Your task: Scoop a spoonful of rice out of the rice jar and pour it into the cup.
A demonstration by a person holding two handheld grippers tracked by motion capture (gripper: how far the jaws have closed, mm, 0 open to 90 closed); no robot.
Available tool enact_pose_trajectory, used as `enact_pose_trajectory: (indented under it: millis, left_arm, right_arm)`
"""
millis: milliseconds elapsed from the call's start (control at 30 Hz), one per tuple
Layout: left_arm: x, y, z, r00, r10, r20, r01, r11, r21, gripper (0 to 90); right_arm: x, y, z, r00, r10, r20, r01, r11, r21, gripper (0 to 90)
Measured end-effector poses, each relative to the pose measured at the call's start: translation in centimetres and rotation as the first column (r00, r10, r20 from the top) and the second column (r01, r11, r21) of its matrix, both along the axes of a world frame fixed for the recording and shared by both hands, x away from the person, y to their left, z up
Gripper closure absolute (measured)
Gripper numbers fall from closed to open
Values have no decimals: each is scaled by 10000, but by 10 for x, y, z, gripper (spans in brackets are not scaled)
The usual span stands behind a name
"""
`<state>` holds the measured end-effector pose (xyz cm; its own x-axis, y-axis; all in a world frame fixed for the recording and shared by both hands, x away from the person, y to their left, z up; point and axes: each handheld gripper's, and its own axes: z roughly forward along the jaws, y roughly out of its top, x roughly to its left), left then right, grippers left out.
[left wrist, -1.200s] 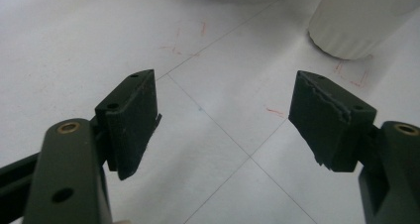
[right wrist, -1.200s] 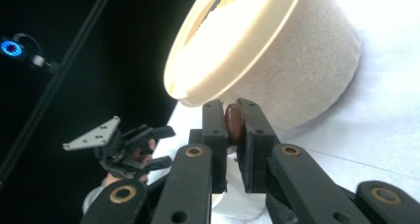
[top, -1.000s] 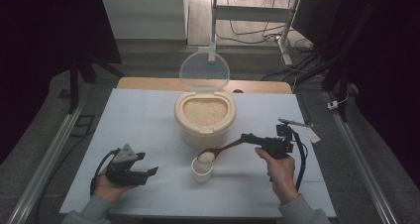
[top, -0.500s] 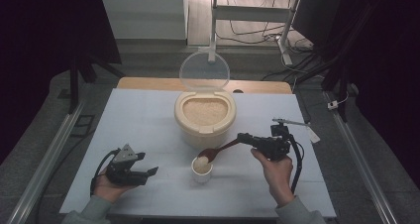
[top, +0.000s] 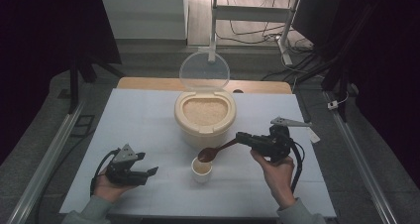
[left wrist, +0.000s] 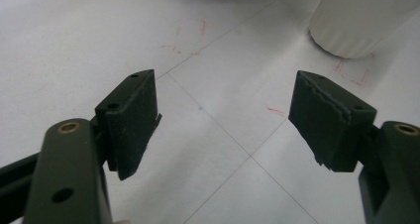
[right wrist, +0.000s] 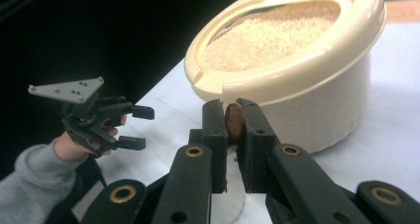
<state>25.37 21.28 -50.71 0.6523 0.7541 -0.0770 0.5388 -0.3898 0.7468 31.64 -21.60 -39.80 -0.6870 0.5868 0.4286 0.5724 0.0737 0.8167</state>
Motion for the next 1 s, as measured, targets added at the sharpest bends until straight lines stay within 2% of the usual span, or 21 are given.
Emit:
enact_pose_trajectory:
  millis: [100, 300, 467, 667, 1000]
  left_arm:
    - [0, 0, 0, 10000, 6, -6, -6, 10000, 11, 265]
    - [0, 1, 0, 10000, 37, -15, -37, 10000, -51, 265]
    - [0, 1, -1, 10000, 45, -26, -45, 10000, -38, 265]
    - [0, 1, -1, 10000, 50, -12, -50, 10000, -31, 265]
    - [0, 1, 0, 10000, 54, -16, -54, 10000, -22, 265]
  right_arm:
    - [-1, 0, 1, 9999, 93, 69, -93, 9999, -47, 829]
    - [2, -7, -2, 9998, 28, -183, -21, 9994, 342, 829]
    - [1, -21, 6, 9998, -157, -97, 162, 9984, 539, 829]
    - [-1, -38, 15, 9995, -323, 38, 320, 9976, 614, 829]
    - [-4, -62, 18, 9987, -499, -77, 502, 9977, 463, 829]
